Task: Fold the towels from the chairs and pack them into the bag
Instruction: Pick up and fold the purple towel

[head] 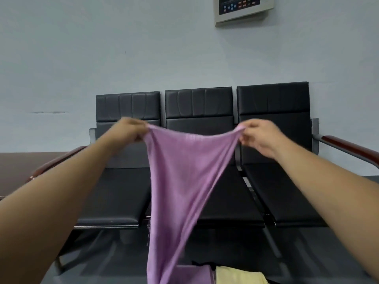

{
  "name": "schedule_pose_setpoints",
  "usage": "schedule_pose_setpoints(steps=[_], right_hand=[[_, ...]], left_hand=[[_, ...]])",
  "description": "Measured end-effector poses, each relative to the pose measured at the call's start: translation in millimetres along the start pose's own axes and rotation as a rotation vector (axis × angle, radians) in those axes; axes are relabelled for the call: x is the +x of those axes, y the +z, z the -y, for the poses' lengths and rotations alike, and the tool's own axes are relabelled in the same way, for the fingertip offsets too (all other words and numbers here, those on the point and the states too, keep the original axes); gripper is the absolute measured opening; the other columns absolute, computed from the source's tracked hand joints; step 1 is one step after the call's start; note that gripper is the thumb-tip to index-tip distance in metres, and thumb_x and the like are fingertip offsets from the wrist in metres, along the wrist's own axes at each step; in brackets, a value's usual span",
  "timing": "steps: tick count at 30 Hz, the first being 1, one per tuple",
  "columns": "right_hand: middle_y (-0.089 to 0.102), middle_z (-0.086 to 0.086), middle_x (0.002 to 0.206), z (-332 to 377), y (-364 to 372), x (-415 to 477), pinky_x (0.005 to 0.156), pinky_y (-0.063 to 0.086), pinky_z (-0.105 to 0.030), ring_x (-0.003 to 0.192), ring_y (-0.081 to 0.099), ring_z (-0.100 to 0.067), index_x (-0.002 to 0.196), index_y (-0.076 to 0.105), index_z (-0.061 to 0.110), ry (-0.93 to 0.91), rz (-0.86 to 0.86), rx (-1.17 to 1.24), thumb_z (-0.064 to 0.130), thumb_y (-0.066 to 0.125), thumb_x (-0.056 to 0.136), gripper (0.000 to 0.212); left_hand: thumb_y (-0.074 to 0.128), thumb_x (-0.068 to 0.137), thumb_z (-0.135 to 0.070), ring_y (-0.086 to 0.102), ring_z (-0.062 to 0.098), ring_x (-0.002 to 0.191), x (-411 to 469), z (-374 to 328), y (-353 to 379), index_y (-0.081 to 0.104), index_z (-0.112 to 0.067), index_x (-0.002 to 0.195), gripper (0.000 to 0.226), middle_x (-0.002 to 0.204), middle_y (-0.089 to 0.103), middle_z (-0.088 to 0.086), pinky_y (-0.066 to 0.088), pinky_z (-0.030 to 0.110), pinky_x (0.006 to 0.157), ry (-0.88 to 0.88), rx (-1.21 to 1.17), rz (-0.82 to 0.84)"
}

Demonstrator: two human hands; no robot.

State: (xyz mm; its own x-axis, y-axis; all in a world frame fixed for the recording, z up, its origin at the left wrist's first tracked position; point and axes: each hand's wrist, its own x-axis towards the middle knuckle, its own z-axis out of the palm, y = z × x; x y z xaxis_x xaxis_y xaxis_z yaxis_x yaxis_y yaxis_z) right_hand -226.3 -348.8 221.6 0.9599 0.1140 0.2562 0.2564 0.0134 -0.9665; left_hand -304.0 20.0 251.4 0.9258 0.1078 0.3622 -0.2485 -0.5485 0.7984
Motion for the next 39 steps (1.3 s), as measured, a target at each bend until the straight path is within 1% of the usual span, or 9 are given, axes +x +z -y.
schedule_pose_setpoints(steps=[3,8,14,19,23,28,33,37,39], right_hand=[[0.072,-0.006,0.086,26.9,0.8,9.6,0.066,0.055,-0.019,0.068,0.063,-0.008,0.108,0.072,0.002,0.025,0.095,0.672,0.000,0.064,0.095,0.015],[0.069,-0.017,0.087,-1.4,3.7,12.8,0.061,0.058,-0.024,0.061,0.062,-0.014,0.106,0.070,-0.009,0.157,-0.174,-0.091,-0.005,0.074,0.085,0.021],[0.070,-0.018,0.084,11.7,24.6,6.1,0.065,0.060,-0.024,0.073,0.072,-0.022,0.096,0.066,-0.004,0.062,-0.146,0.128,-0.011,0.064,0.092,0.008],[0.067,-0.020,0.086,17.3,48.2,-5.0,0.065,0.061,-0.031,0.064,0.070,-0.022,0.093,0.052,0.011,-0.016,-0.140,-0.077,-0.008,0.068,0.090,0.025],[0.069,-0.024,0.091,22.1,61.3,-12.3,0.077,0.063,-0.036,0.076,0.075,-0.028,0.085,0.060,0.003,-0.025,-0.005,-0.001,-0.012,0.066,0.090,0.017],[0.074,-0.026,0.100,23.7,79.8,-28.3,0.088,0.061,-0.033,0.096,0.075,-0.032,0.092,0.073,-0.011,-0.045,0.262,0.052,-0.011,0.066,0.089,0.007],[0.079,-0.006,0.090,18.5,95.7,-35.4,0.095,0.058,-0.035,0.092,0.076,-0.018,0.090,0.081,0.007,-0.165,0.310,-0.380,0.021,0.082,0.084,0.015],[0.077,-0.012,0.087,17.2,100.7,-33.7,0.093,0.059,-0.040,0.087,0.076,-0.024,0.082,0.077,0.003,-0.163,0.235,-0.307,0.012,0.074,0.090,0.012],[0.074,-0.017,0.088,19.4,98.8,-32.7,0.093,0.059,-0.041,0.090,0.074,-0.030,0.078,0.071,0.000,-0.125,0.246,-0.091,0.003,0.068,0.091,0.014]], left_hand=[[0.059,0.098,-0.006,0.064,0.014,0.074,3.5,-19.3,-14.9,0.079,-0.006,0.094,0.020,0.084,0.071,0.006,0.057,0.021,0.068,0.050,-0.408,0.036],[0.059,0.094,-0.015,0.072,0.017,0.069,6.7,-14.8,-17.7,0.075,-0.015,0.095,0.015,0.082,0.074,0.002,0.056,0.029,0.076,-0.069,0.761,0.096],[0.048,0.097,0.001,0.064,0.015,0.062,-3.1,-22.9,8.4,0.067,-0.015,0.100,0.025,0.076,0.064,0.007,0.059,0.024,0.061,-0.092,0.055,0.196],[0.042,0.099,0.006,0.072,0.026,0.088,-11.0,-38.3,28.6,0.066,-0.001,0.100,0.025,0.096,0.071,0.018,0.061,0.034,0.084,-0.084,-0.426,0.421],[0.058,0.100,-0.004,0.073,0.032,0.099,-15.7,-44.1,42.5,0.064,0.006,0.110,0.015,0.107,0.074,0.023,0.060,0.036,0.090,0.003,-0.200,0.443],[0.072,0.094,-0.029,0.069,0.010,0.070,-16.1,-55.1,53.5,0.074,-0.011,0.094,0.017,0.074,0.074,0.000,0.055,0.024,0.071,0.153,0.155,0.263],[0.076,0.089,-0.040,0.039,0.008,0.055,-12.6,-56.1,62.5,0.075,-0.022,0.084,0.018,0.061,0.049,-0.006,0.033,0.019,0.051,0.195,0.235,0.166],[0.073,0.091,-0.042,0.047,0.019,0.078,-13.7,-52.4,60.0,0.075,-0.015,0.088,0.027,0.093,0.059,0.019,0.039,0.034,0.070,0.186,0.189,0.192],[0.072,0.093,-0.032,0.054,0.012,0.087,-18.8,-48.7,57.5,0.076,-0.004,0.097,0.029,0.100,0.058,0.011,0.041,0.022,0.080,0.158,0.196,0.365]])
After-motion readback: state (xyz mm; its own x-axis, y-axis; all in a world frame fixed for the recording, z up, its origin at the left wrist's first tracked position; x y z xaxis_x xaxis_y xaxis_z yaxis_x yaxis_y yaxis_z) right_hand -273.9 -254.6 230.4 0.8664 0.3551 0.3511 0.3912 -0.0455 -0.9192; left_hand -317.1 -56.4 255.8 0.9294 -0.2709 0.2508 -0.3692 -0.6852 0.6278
